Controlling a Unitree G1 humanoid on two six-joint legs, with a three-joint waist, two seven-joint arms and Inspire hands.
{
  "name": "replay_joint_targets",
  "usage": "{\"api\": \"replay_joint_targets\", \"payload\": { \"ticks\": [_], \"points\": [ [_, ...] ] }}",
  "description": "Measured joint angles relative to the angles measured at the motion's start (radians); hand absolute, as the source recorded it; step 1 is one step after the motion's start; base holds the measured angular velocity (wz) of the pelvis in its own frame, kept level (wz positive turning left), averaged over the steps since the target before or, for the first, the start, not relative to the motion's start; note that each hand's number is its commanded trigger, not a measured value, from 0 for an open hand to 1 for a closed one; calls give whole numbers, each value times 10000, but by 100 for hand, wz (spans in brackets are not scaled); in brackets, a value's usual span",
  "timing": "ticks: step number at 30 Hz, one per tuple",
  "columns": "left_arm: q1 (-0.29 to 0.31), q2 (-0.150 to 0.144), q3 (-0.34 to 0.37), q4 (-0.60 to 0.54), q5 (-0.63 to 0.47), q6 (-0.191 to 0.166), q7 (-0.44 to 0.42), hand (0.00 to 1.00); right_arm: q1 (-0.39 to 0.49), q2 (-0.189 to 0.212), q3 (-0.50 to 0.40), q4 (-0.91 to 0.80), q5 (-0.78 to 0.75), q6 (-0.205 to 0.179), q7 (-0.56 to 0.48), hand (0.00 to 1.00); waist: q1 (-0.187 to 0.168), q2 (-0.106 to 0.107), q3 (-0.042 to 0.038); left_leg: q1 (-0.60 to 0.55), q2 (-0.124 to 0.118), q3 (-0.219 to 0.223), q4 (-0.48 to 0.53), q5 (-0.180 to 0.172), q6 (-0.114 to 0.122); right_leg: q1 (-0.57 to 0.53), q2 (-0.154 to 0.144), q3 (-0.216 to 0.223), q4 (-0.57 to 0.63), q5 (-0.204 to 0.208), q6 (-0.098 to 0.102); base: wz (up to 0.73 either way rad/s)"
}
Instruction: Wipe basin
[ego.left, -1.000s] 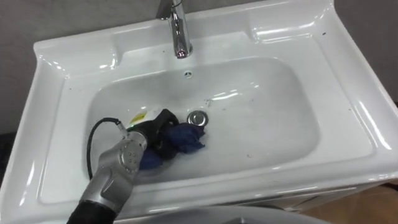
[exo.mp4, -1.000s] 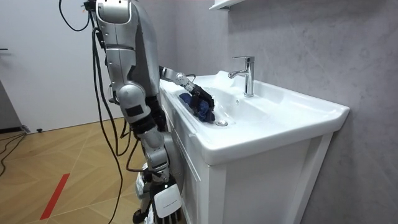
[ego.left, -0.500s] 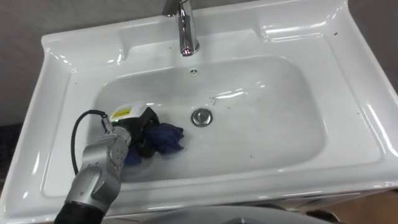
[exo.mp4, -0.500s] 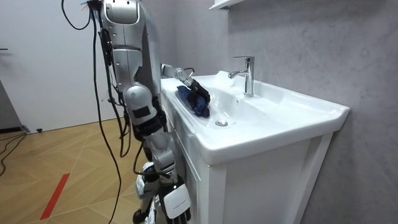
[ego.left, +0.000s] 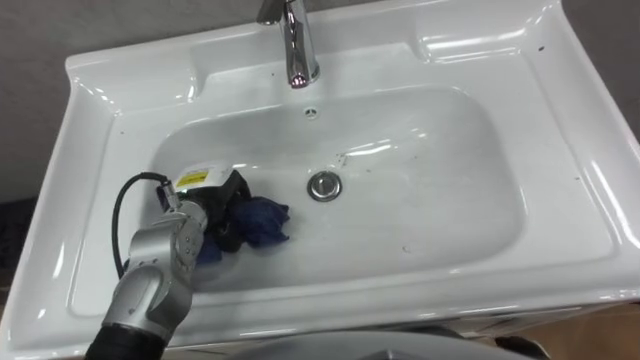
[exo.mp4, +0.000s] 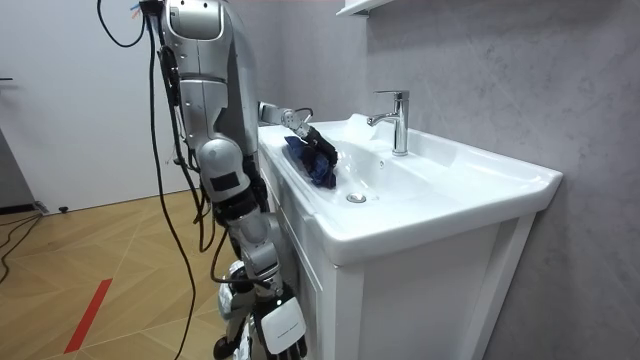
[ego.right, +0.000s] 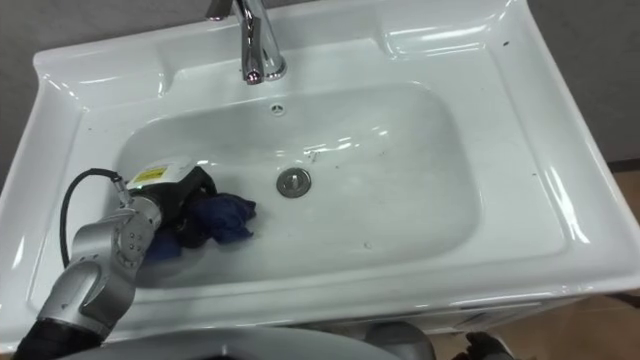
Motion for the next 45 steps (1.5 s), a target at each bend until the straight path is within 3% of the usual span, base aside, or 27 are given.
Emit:
{"api": "replay_joint_targets", "payload": {
  "ticks": [11, 20, 22, 25, 29, 31, 33, 37, 45],
  "points": [
    [71, -15, -206, 11, 10, 212, 199, 100, 78, 21, 130, 18, 120, -28, -137, 0, -55, -48, -3, 90, -4, -2, 12, 0, 0, 72, -13, -21, 10, -1, 1, 0],
    [217, -145, -354, 149, -67, 450, 803, 100, 14, 45, 117, 3, 426, 13, -386, 0, -226, -290, 8, 185, -24, 14, -73, 0, 0, 124, -20, 14, 28, 11, 31, 1],
    [157, -362, -337, 611, -134, 390, 1413, 100, 78, 106, 126, 45, 421, 18, -549, 0, -231, -394, 39, 330, -24, 12, -141, 0, 0, 231, 12, 74, 20, -25, 74, 2],
    [-37, -704, -306, 1190, -202, 314, 2132, 100, 165, 142, 136, 50, 421, 56, -707, 0, -240, -465, 24, 355, -26, 46, -148, 0, 0, 235, 38, 158, 16, -44, 152, -5],
    [-609, -981, -411, 2467, -893, 49, 3273, 100, 353, 279, 376, 39, 359, 279, -801, 0, -289, -651, -2, 409, -24, 158, -146, 1, 1, 252, 65, 306, 11, 2, 209, -10],
    [-942, -1170, -426, 3022, -1402, -53, 3823, 100, 443, 545, 500, 39, 365, 478, -806, 0, -277, -801, 6, 440, -7, 304, -175, 1, 3, 245, 122, 472, 0, 44, 188, -19],
    [-1214, -1378, -450, 3430, -1963, -67, 4089, 100, 539, 701, 614, -28, 343, 593, -804, 0, -318, -835, 7, 513, -26, 373, -287, -3, 9, 231, 176, 543, -4, 102, 232, -14],
    [-1708, -1644, -560, 3975, -2831, 18, 4225, 100, 528, 1000, 628, -105, 351, 788, -712, 0, -870, -870, 2, 506, -58, 484, -402, -38, 69, 183, 182, 584, -15, 221, 256, -7],
    [-2464, -2100, -1104, 4354, -3925, 151, 4335, 100, 557, 1071, 810, -432, 401, 1107, -655, 0, -1478, -845, -4, 532, -6, 1091, -549, -46, 63, -88, 351, 1083, -8, 374, 139, -23]
  ]
}}
